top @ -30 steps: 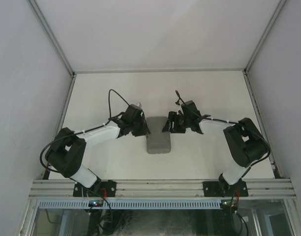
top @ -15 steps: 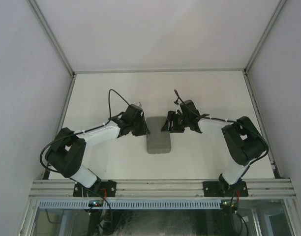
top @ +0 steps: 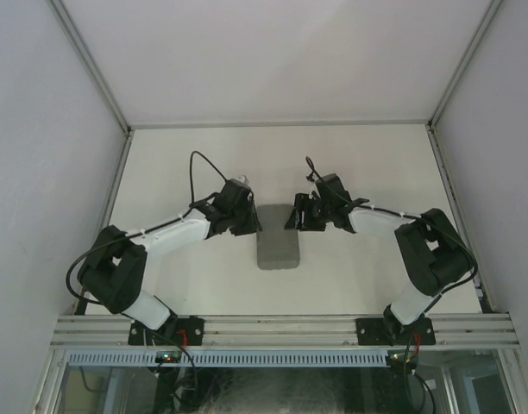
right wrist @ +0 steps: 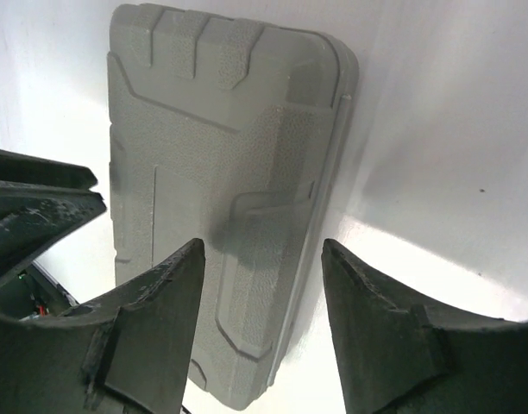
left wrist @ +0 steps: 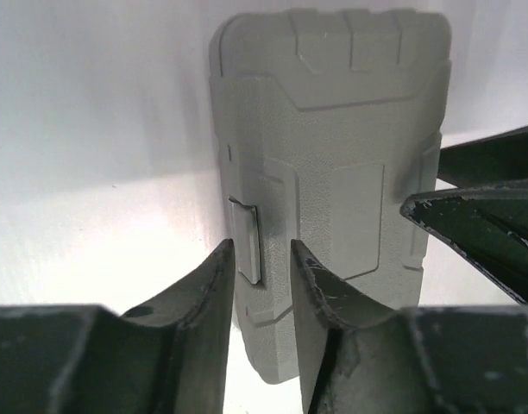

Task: Sort the tools into containers
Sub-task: Close the storage box at the center of the board, then reset both arms

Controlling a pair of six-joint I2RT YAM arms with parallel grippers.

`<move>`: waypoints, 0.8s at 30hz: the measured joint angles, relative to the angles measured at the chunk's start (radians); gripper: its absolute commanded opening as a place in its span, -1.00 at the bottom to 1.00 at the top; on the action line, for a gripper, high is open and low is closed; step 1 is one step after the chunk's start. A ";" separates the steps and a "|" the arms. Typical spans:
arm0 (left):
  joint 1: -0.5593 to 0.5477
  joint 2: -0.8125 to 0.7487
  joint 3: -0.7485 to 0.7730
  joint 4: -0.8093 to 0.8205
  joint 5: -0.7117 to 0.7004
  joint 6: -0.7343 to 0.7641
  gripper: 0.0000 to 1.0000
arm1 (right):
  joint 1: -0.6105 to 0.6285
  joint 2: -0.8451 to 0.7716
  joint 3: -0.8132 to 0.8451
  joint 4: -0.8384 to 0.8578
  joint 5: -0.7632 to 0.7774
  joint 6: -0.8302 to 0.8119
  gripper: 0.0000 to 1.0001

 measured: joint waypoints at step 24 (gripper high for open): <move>0.022 -0.484 0.152 -0.118 -0.354 0.330 1.00 | -0.003 -0.616 0.108 -0.181 0.331 -0.307 0.99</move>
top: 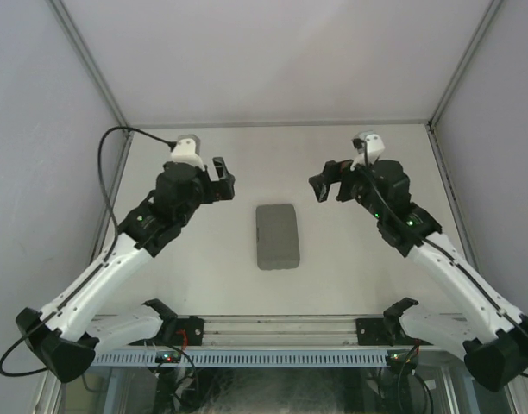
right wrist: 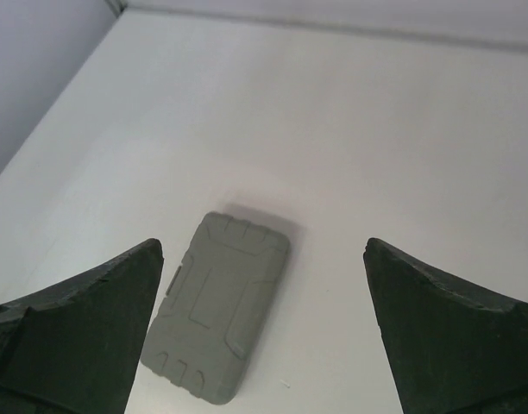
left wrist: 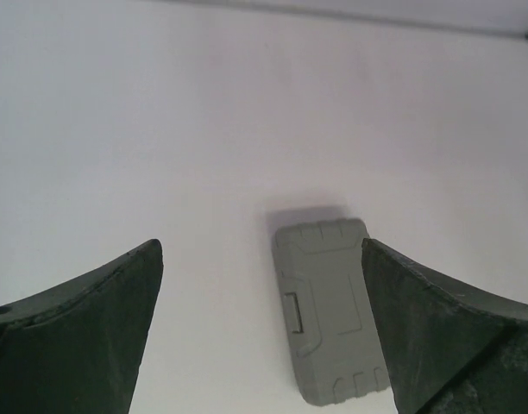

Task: Sort the tools into containers
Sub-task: Reset both arms

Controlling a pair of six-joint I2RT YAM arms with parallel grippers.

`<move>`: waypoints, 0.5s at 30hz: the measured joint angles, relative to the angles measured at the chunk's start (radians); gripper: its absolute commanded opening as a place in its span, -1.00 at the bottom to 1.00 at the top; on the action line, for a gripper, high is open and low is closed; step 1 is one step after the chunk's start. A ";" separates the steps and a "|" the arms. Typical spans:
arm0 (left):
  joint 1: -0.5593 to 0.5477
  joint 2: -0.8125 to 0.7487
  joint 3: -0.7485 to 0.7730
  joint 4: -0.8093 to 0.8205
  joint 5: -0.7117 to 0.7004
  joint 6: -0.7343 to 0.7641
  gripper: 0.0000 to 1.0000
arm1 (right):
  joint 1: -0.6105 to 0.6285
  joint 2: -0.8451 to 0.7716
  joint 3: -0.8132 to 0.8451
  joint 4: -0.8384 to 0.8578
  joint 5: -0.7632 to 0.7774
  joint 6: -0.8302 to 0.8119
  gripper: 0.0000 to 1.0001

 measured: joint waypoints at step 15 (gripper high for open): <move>0.182 -0.355 -0.068 -0.021 -0.191 0.020 1.00 | -0.018 -0.502 -0.269 0.080 0.394 -0.014 0.99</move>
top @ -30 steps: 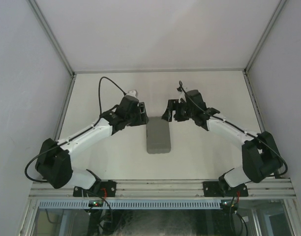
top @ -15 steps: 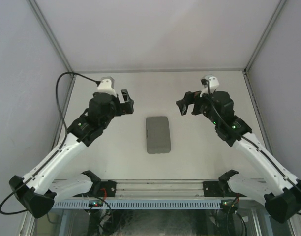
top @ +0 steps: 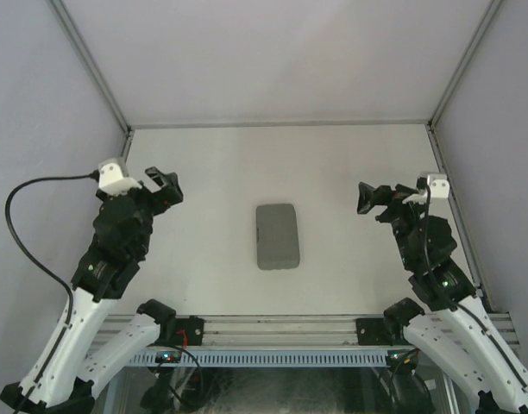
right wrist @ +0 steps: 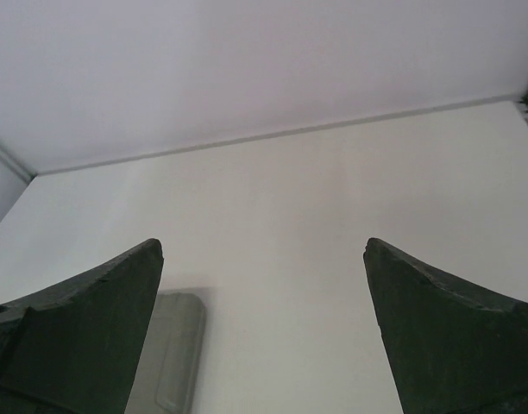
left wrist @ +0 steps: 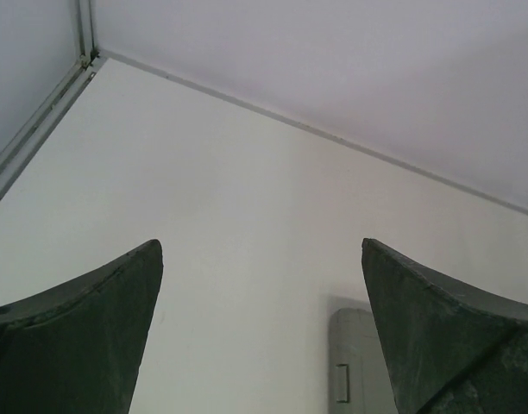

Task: Sort the tools into containers
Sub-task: Reset both arms

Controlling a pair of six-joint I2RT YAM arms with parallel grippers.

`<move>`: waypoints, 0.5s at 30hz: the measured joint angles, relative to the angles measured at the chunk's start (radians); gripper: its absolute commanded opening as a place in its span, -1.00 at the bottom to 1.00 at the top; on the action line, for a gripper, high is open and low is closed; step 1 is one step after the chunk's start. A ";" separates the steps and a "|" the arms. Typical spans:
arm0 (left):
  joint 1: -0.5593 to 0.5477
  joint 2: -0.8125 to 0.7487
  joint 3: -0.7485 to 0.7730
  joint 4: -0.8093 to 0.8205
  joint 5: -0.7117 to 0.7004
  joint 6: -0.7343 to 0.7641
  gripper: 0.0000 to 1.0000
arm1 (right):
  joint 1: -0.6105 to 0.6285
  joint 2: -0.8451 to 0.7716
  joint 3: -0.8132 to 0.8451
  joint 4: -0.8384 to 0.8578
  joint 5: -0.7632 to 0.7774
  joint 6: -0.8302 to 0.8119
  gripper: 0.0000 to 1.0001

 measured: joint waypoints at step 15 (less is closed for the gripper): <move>0.000 -0.297 -0.380 0.061 -0.146 -0.120 1.00 | -0.016 -0.159 -0.072 -0.239 0.229 0.159 0.99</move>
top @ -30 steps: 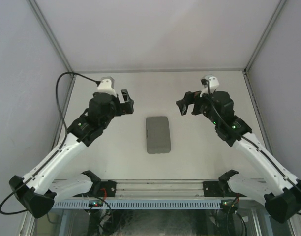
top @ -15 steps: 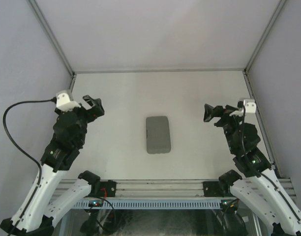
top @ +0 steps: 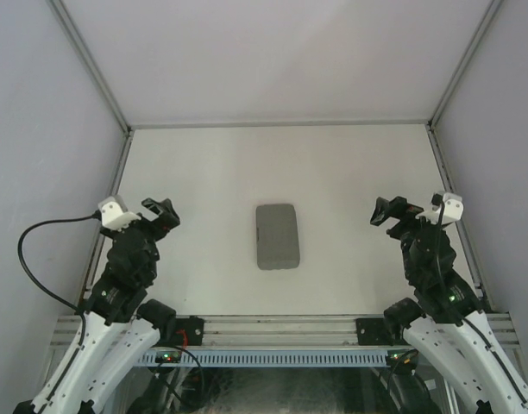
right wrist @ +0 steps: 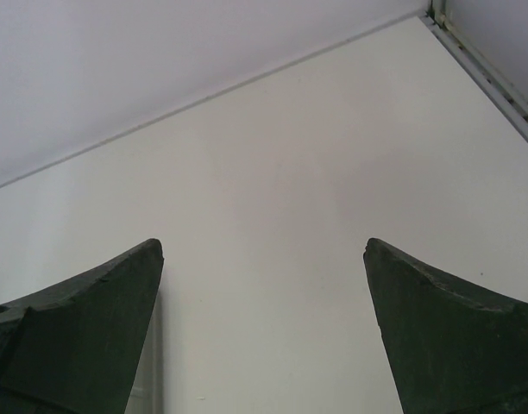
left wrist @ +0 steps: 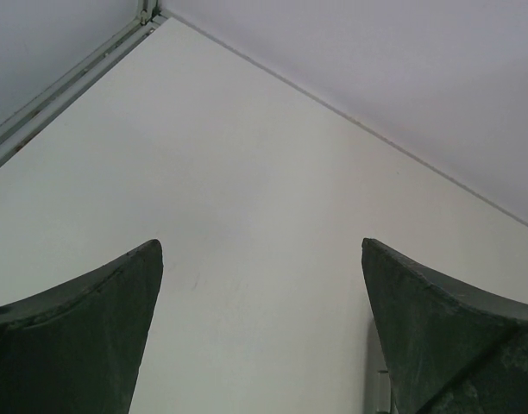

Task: Sort the tools into containers
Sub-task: Reset both arms

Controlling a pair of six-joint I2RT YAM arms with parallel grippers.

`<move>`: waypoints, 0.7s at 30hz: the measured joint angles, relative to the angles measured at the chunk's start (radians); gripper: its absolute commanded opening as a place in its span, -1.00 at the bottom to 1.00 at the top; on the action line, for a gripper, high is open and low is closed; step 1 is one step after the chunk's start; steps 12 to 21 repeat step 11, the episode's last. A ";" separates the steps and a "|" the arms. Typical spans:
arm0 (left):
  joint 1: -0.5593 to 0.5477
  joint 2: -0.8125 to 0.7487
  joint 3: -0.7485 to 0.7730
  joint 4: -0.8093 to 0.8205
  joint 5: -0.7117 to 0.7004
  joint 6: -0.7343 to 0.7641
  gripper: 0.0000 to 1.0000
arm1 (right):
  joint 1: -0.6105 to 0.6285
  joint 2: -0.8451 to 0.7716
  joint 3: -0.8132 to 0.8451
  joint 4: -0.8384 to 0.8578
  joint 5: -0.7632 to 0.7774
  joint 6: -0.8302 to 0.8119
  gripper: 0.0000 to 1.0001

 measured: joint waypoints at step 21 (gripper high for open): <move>0.000 0.031 0.000 0.008 -0.033 0.004 1.00 | -0.004 0.025 0.000 -0.026 0.011 0.028 0.99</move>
